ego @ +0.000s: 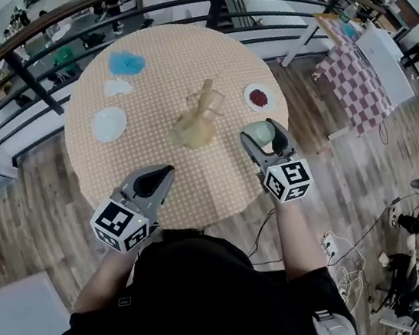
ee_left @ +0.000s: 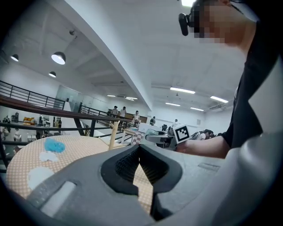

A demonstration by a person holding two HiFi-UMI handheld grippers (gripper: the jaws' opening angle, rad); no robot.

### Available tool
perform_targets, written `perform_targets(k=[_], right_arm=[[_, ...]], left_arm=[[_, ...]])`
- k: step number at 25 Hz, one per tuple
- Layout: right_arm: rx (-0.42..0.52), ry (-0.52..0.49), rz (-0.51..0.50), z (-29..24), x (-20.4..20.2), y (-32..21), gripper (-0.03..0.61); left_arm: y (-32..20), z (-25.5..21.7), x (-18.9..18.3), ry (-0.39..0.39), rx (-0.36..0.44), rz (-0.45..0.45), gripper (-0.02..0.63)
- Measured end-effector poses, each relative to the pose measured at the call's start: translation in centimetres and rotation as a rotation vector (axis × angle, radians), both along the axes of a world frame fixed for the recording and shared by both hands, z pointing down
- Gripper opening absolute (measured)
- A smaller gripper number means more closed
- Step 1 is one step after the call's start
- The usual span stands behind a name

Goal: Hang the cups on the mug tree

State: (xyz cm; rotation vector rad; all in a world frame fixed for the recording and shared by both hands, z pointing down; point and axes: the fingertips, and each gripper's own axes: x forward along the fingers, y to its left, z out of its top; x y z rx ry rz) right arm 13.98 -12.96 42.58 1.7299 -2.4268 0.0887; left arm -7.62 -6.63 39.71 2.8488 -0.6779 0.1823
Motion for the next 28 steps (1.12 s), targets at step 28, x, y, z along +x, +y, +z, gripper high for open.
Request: perform_targets(k=[28], right_arm=[[-0.006,0.142,-0.201,1.2,-7.3,-6.1,0.342]], left_arm=[[-6.3,-0.1,-4.5,-0.034,-0.024,-0.071,0.006]])
